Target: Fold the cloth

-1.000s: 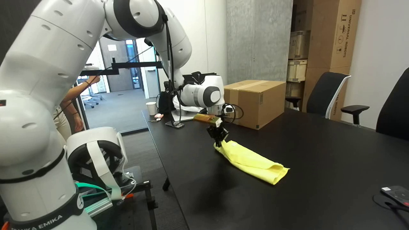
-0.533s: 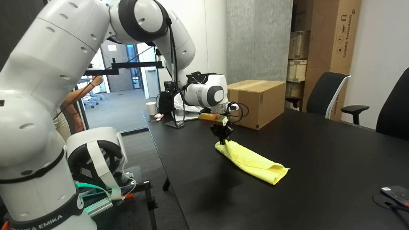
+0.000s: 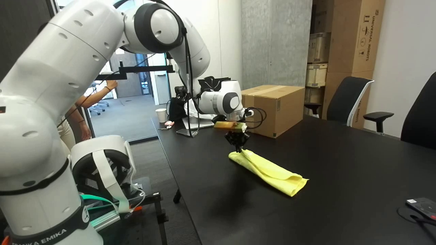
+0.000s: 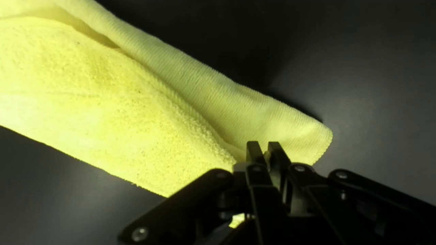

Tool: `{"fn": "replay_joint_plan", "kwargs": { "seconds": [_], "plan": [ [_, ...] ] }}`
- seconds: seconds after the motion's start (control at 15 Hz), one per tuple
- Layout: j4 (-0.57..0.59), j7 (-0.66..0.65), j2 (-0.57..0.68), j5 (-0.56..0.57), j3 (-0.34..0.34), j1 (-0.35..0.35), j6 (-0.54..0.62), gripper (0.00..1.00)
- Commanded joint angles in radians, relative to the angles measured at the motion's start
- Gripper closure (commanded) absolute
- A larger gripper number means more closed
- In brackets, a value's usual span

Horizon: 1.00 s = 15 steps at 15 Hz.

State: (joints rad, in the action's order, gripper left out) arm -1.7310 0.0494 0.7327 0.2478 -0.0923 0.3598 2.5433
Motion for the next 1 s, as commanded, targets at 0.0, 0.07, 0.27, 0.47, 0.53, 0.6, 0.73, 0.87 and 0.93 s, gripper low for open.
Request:
{"fn": "replay_joint_plan", "kwargs": {
  "seconds": [0.0, 0.07, 0.27, 0.47, 0.53, 0.6, 0.73, 0.87, 0.93],
  "plan": [
    [0.117, 0.03, 0.062, 0.024, -0.012, 0.007, -0.015, 0.88],
    [0.135, 0.036, 0.069, 0.019, -0.017, 0.006, -0.017, 0.88],
    [0.186, 0.06, 0.089, -0.008, -0.047, -0.008, -0.021, 0.88],
    [0.222, 0.074, 0.109, -0.025, -0.072, -0.014, -0.019, 0.88],
    [0.236, 0.073, 0.12, -0.023, -0.074, -0.01, -0.018, 0.88],
    [0.243, 0.079, 0.126, -0.022, -0.079, -0.009, -0.019, 0.88],
    [0.268, 0.092, 0.151, -0.018, -0.083, -0.005, -0.03, 0.88],
    [0.296, 0.098, 0.177, -0.01, -0.078, 0.004, -0.037, 0.88],
    [0.313, 0.101, 0.193, -0.009, -0.077, 0.006, -0.039, 0.88]
  ]
}}
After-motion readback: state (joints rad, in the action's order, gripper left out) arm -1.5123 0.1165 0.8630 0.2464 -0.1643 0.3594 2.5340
